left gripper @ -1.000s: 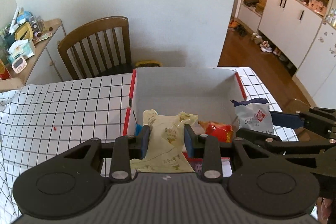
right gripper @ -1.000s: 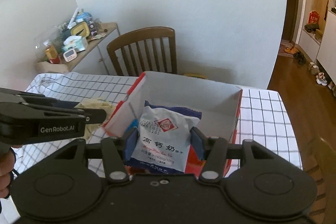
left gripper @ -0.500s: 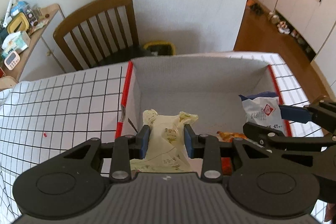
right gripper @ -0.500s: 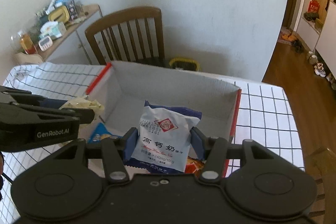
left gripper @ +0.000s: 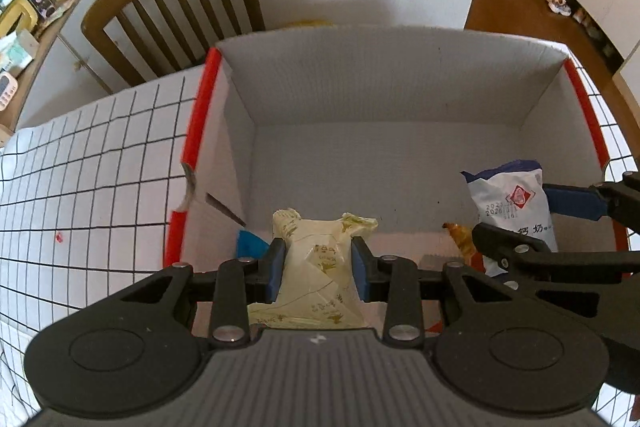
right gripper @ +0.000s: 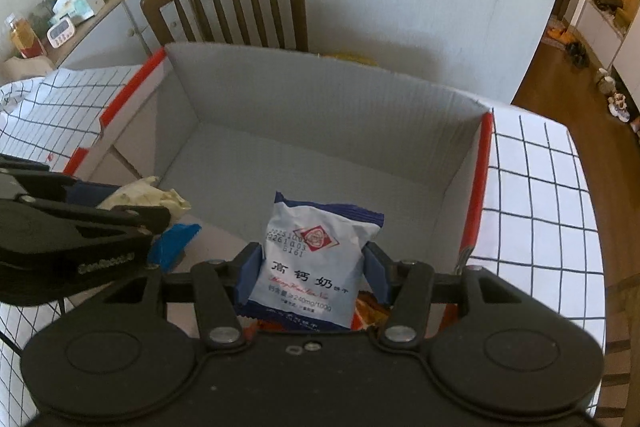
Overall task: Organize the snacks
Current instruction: 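Carry both packets into the red box and open both grippers, then withdraw both grippers and reach toward the orange pastry and green cracker packet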
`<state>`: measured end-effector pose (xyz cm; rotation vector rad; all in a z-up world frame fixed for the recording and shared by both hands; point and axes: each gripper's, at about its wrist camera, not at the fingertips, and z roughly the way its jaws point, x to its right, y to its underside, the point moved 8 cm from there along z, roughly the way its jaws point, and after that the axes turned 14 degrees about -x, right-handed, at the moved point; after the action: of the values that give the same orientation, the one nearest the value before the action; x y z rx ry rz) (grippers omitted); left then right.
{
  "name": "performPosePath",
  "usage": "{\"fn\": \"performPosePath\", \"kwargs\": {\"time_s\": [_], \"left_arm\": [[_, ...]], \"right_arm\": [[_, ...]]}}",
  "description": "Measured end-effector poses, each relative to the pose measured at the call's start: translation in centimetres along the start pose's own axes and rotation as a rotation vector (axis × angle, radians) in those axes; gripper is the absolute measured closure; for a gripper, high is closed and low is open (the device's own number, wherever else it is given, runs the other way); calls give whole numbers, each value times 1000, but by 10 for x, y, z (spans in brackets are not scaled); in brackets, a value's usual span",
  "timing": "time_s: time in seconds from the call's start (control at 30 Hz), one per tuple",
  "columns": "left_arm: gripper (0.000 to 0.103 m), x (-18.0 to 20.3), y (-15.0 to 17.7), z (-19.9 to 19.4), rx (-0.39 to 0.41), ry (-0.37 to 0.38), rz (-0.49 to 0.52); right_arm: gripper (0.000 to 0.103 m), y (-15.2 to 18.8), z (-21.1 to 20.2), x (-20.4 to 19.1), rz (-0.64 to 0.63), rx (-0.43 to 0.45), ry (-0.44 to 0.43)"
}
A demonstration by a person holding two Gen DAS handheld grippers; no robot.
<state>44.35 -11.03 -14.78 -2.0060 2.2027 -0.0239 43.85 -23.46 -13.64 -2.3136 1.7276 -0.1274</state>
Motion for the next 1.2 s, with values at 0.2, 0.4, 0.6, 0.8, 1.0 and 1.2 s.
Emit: {"fn": "performPosePath", "kwargs": {"time_s": [0.2,0.4,0.6,0.8,1.0,1.2], "left_arm": [[65,3,6,-2,-6,22,-7],[49,-5,13,-21,29,49,-29],[48,-10,25,-49,82,77,-29],[48,-13,44,-80,140,93,-15],[48,-19,66,-113,203,115,-1],[48,-27,93,-138,258,125,8]], "right_arm": [[43,2,-4,1,-7,1,15],[37,3,-19,2,9,34,8],[29,14,-45,-3,15,76,6],[28,27,-74,-9,16,115,-4],[27,40,-106,-23,15,173,-19],[22,59,-129,-42,8,219,-50]]}}
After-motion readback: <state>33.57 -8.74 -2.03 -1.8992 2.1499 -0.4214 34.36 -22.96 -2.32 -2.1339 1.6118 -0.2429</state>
